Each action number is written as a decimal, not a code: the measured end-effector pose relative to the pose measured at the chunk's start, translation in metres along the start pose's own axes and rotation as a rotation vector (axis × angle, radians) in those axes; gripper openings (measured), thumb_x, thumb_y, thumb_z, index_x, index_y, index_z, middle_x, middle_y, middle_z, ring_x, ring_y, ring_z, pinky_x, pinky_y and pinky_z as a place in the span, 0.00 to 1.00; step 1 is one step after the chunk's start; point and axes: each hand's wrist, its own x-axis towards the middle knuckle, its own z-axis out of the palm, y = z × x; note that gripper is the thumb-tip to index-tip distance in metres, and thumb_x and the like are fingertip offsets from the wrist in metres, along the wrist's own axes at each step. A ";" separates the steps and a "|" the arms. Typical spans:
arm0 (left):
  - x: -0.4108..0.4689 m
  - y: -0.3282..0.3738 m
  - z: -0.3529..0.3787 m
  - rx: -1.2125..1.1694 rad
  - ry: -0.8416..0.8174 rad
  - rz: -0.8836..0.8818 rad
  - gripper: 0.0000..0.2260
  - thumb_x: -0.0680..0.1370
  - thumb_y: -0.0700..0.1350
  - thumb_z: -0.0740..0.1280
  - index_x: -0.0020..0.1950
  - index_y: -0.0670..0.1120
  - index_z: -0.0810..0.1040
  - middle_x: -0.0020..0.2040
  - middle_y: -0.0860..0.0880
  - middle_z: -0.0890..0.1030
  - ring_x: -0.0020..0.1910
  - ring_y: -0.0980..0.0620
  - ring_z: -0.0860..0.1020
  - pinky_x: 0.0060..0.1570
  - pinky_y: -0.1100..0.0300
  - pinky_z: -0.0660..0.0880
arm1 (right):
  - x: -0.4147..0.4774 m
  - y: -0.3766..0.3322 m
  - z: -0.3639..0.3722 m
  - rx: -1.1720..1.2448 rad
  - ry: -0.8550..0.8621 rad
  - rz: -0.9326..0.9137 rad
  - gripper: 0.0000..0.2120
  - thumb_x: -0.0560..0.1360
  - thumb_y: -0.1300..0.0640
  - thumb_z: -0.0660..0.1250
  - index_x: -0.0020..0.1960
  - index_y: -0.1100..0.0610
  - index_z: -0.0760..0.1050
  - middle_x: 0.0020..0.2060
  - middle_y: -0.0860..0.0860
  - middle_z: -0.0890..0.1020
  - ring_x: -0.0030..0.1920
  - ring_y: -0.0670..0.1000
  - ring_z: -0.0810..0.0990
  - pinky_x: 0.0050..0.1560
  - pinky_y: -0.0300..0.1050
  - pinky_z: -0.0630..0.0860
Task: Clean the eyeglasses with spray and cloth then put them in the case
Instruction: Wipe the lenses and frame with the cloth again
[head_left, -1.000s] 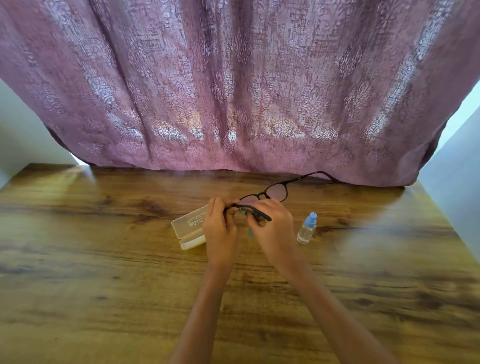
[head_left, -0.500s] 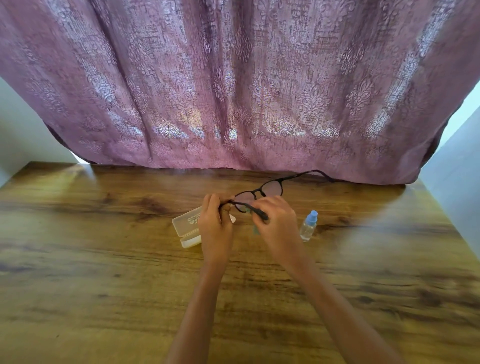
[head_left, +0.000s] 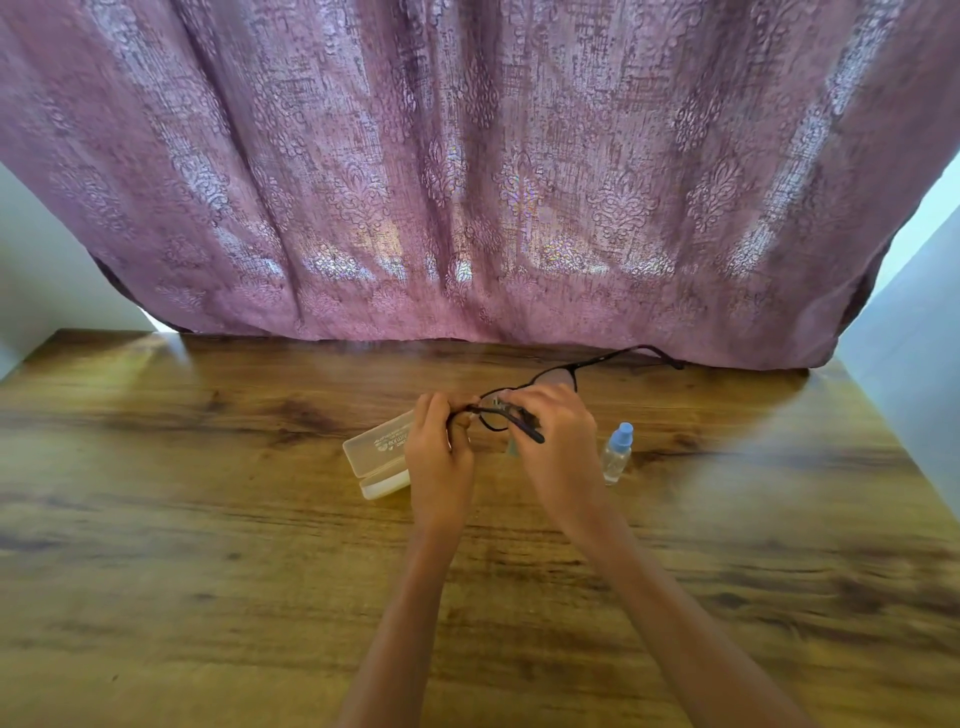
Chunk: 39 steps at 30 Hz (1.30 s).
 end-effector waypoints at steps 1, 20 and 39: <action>0.000 0.000 0.000 0.000 0.004 -0.010 0.13 0.73 0.26 0.60 0.47 0.42 0.76 0.44 0.51 0.75 0.42 0.60 0.73 0.42 0.66 0.70 | -0.001 0.000 0.001 -0.008 0.000 0.001 0.12 0.67 0.69 0.73 0.48 0.59 0.83 0.41 0.51 0.83 0.43 0.50 0.79 0.46 0.30 0.65; -0.003 0.005 -0.001 -0.021 0.006 0.011 0.14 0.72 0.26 0.59 0.47 0.42 0.77 0.44 0.49 0.77 0.43 0.61 0.74 0.44 0.71 0.68 | -0.003 -0.002 0.003 0.094 0.005 -0.114 0.08 0.70 0.60 0.69 0.47 0.59 0.83 0.42 0.50 0.85 0.44 0.47 0.80 0.47 0.42 0.77; 0.001 -0.005 -0.021 -0.068 0.001 -0.070 0.16 0.74 0.27 0.61 0.46 0.48 0.76 0.44 0.56 0.77 0.45 0.62 0.75 0.45 0.71 0.70 | 0.001 0.027 -0.025 0.583 0.144 0.584 0.09 0.72 0.61 0.71 0.48 0.49 0.81 0.39 0.45 0.84 0.40 0.43 0.81 0.41 0.34 0.75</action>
